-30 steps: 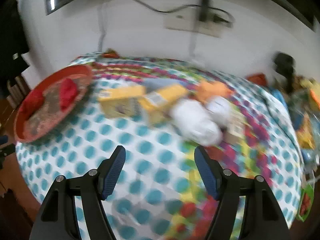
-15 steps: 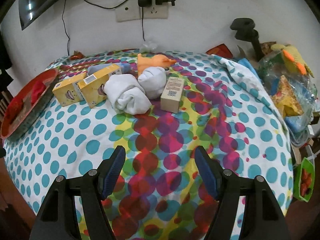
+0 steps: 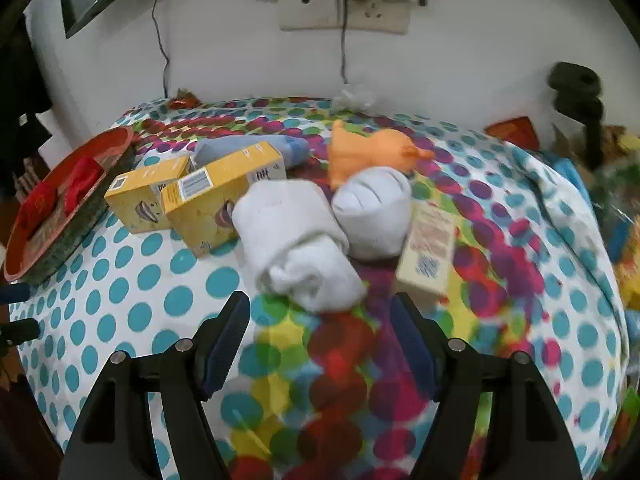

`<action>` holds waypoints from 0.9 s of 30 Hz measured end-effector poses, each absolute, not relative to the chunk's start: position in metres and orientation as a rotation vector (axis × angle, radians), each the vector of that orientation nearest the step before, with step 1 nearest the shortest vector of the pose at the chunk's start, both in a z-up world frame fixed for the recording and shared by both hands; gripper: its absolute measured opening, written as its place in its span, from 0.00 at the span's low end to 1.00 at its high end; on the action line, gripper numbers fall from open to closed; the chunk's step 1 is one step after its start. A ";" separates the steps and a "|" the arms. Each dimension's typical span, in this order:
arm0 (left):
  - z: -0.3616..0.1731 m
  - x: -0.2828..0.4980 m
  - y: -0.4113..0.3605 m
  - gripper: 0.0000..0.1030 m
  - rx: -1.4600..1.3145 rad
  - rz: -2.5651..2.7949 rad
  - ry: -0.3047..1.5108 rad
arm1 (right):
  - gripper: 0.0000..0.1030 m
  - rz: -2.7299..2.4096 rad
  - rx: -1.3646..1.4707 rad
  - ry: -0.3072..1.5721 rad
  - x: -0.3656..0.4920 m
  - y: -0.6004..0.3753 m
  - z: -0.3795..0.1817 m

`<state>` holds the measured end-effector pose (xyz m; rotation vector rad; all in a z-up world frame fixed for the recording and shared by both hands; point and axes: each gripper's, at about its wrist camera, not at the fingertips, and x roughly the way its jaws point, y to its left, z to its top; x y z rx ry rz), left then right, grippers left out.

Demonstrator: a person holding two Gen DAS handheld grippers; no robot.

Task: Organize objects
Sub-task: 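Grasp the yellow barcode box with the left gripper while right gripper holds the white rolled towel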

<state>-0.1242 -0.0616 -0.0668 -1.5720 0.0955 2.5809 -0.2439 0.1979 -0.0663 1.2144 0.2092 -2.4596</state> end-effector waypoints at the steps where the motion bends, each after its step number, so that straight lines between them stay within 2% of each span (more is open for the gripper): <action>1: -0.067 -0.131 -0.056 0.53 -1.566 2.570 0.104 | 0.69 -2.454 1.211 0.218 -0.247 0.196 -0.067; 10: -0.070 -0.192 -0.002 0.53 -1.476 2.429 0.096 | 0.67 -2.384 1.177 0.225 -0.268 0.182 -0.072; 13: -0.075 -0.210 0.014 0.53 -1.463 2.387 0.121 | 0.44 -2.379 1.171 0.230 -0.270 0.181 -0.074; 16: -0.081 -0.226 0.028 0.53 -1.460 2.380 0.150 | 0.35 -2.390 1.156 0.205 -0.268 0.186 -0.073; 27: -0.086 -0.268 0.041 0.53 -1.466 2.357 0.142 | 0.35 -2.407 1.138 0.131 -0.252 0.215 -0.075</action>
